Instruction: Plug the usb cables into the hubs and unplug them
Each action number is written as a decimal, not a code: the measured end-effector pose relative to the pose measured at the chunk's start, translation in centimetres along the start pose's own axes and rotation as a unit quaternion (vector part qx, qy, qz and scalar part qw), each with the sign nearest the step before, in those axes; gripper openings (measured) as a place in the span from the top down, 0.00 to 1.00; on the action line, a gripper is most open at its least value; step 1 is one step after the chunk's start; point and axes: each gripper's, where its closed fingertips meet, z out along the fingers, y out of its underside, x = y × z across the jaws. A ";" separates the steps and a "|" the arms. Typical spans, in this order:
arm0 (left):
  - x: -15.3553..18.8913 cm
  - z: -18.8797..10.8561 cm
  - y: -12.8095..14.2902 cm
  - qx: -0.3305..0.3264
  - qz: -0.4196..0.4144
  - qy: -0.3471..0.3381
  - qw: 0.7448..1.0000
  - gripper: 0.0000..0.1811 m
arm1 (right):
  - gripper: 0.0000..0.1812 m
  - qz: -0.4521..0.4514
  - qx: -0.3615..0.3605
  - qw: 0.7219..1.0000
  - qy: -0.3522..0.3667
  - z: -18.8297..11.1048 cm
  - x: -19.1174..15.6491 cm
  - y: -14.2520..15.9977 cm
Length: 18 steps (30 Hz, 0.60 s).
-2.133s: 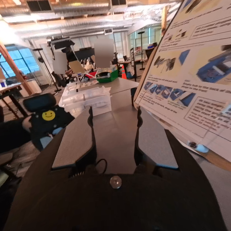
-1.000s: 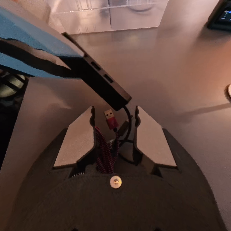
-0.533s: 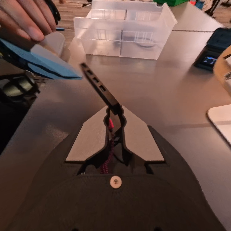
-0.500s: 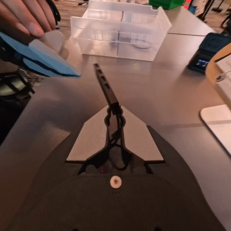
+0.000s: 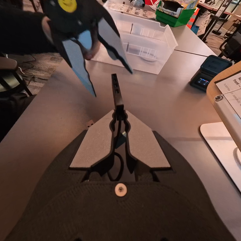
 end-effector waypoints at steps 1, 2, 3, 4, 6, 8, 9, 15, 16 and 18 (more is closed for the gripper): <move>0.3 0.9 0.7 -0.008 -0.020 0.024 0.999 0.53 | 0.96 -0.001 0.001 1.000 0.001 -0.1 0.0 0.0; 0.8 1.6 0.9 -0.004 -0.031 0.049 0.998 0.60 | 0.96 -0.002 0.003 1.000 0.002 -0.3 0.1 -0.1; 1.1 2.1 0.7 0.011 -0.035 0.059 0.998 0.70 | 0.96 0.000 0.004 1.000 0.002 -0.4 0.1 -0.1; 1.0 2.5 0.5 0.024 -0.029 0.053 0.998 0.75 | 0.96 0.002 0.005 1.000 0.000 -0.6 0.1 -0.2; 0.4 3.0 -0.2 0.045 -0.002 0.016 0.999 0.85 | 0.96 0.004 0.012 1.000 0.000 -1.0 0.3 -0.3; -0.2 3.0 -1.4 0.068 0.029 -0.016 0.997 0.85 | 0.96 0.012 0.026 1.000 0.009 -1.6 0.9 -0.6; -0.1 2.7 -2.1 0.081 0.045 -0.019 0.996 0.86 | 0.96 0.021 0.036 0.999 0.009 -2.0 1.1 -0.8; -2.7 1.0 -4.6 0.018 0.229 -0.144 0.963 0.93 | 0.90 0.050 0.066 0.996 0.037 -2.9 2.6 -1.4; -3.4 0.4 -5.1 -0.003 0.279 -0.178 0.944 0.94 | 0.88 0.055 0.060 0.996 0.047 -2.9 3.0 -1.2; -4.8 -0.7 -5.8 -0.050 0.348 -0.232 0.907 0.95 | 0.84 0.065 0.067 0.994 0.057 -3.3 3.6 -1.2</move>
